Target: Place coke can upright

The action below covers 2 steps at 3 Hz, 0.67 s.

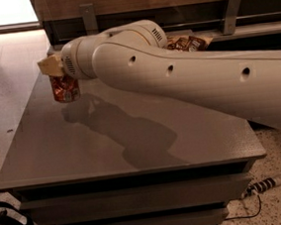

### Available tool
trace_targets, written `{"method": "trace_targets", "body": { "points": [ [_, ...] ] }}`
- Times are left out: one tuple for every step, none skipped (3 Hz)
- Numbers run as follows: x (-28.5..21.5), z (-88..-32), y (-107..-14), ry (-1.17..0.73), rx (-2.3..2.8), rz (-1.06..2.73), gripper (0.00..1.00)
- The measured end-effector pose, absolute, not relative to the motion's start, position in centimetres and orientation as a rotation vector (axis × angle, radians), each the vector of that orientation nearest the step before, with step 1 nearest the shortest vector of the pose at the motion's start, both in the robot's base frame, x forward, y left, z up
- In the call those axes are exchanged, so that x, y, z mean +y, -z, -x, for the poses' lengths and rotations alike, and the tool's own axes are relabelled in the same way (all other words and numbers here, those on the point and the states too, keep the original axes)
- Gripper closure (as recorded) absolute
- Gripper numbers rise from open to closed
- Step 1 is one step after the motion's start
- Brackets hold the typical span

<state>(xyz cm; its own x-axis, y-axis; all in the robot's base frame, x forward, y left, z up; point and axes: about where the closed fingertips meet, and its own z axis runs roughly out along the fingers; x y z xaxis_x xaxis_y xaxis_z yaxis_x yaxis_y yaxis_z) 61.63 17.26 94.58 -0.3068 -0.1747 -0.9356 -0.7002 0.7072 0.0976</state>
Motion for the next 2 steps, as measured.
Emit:
{"method": "trace_targets", "body": {
  "points": [
    [18.1,-59.9,-96.3,-0.572,1.707,0.750,1.00],
    [18.9,-58.4,-97.2,-0.522,1.623,0.832,1.00]
  ]
}}
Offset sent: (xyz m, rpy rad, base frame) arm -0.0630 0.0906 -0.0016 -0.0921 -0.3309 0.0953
